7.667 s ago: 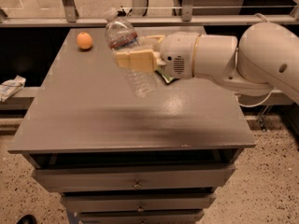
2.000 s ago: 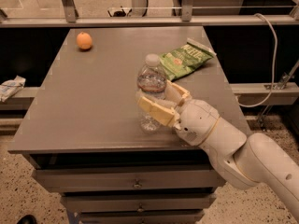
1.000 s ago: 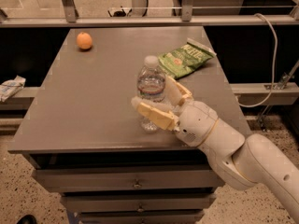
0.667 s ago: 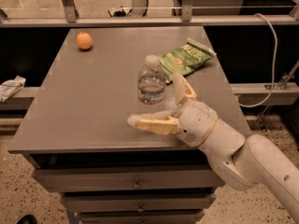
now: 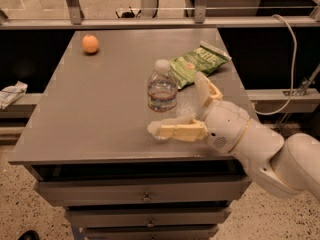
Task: Place water bottle upright
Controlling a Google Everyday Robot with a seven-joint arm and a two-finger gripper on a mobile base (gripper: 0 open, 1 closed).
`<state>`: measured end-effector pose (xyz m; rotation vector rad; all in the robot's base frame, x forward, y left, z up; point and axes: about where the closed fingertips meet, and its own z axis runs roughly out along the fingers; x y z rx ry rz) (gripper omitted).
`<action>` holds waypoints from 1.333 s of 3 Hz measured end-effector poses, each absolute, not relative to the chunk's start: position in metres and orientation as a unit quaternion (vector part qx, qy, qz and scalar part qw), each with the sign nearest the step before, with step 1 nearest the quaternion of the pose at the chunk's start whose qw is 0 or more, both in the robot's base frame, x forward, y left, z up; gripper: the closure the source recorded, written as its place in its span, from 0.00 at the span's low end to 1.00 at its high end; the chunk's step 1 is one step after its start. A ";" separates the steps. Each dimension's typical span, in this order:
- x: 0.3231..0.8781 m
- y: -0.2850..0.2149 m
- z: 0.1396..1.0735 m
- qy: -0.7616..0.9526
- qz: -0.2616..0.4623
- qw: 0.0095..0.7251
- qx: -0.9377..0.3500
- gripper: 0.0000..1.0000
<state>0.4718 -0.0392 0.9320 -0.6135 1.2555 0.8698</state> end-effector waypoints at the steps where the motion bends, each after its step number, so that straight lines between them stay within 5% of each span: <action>1: 0.476 -0.062 0.948 0.593 0.372 0.646 -0.304 0.00; 4: 0.507 -0.132 0.989 0.627 0.345 0.554 -0.426 0.00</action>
Offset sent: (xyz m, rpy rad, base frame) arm 0.0128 -0.0962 0.0549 -0.4097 0.1276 0.2353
